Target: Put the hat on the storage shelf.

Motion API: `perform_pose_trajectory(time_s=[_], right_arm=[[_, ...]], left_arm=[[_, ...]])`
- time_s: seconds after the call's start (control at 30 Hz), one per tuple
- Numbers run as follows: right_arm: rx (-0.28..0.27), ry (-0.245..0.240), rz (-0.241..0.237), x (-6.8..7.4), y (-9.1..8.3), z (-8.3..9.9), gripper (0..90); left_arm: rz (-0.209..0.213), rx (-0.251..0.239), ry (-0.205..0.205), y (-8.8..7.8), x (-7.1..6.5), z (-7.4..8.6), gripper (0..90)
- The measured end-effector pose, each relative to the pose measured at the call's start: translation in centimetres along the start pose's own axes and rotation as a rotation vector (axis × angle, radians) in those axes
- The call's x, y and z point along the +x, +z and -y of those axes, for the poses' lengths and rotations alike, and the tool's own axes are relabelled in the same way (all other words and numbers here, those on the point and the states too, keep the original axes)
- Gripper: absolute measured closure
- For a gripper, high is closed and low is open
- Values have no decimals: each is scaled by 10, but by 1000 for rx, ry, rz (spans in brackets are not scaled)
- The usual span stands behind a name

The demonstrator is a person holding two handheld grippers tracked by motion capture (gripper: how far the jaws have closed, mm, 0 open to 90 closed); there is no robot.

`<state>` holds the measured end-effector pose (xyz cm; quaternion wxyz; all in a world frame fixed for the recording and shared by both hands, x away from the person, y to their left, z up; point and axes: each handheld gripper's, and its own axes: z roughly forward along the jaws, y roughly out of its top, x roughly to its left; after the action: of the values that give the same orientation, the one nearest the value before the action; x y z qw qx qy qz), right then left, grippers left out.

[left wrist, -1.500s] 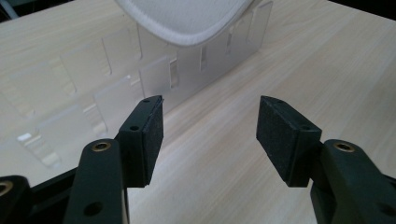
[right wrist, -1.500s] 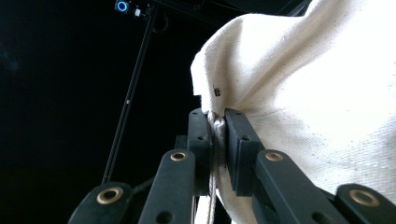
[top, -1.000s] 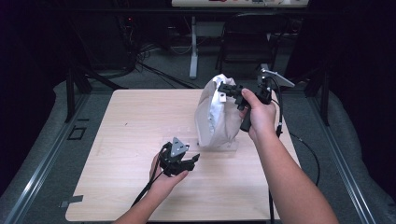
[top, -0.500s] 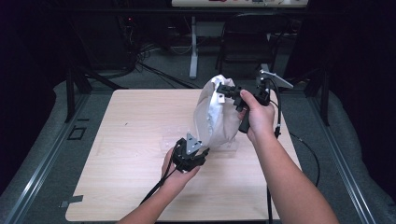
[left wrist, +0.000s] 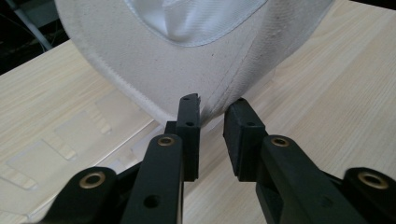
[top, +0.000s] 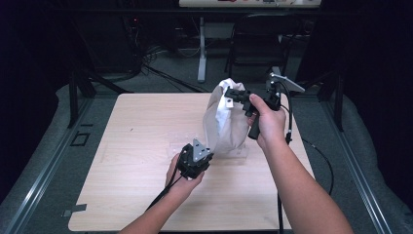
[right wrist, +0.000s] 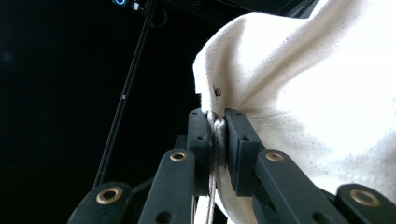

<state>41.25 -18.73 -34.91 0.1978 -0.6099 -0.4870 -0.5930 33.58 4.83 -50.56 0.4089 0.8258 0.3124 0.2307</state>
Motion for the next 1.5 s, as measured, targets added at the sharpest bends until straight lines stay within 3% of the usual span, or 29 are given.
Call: perform_pose_trajectory(time_s=[0.27, 0.63, 1.1, 1.5], right_arm=[[11, -6, 0, 2, 5, 2, 815], [11, -3, 3, 0, 13, 1, 814], [30, 2, 9, -7, 22, 5, 813], [45, 11, 21, -17, 22, 7, 813]], left_arm=[[32, -24, -32, -4, 11, 6, 792], [81, -31, -125, -3, 20, 8, 793], [94, -36, -225, -5, 27, 10, 832], [63, -26, -210, -6, 25, 16, 844]])
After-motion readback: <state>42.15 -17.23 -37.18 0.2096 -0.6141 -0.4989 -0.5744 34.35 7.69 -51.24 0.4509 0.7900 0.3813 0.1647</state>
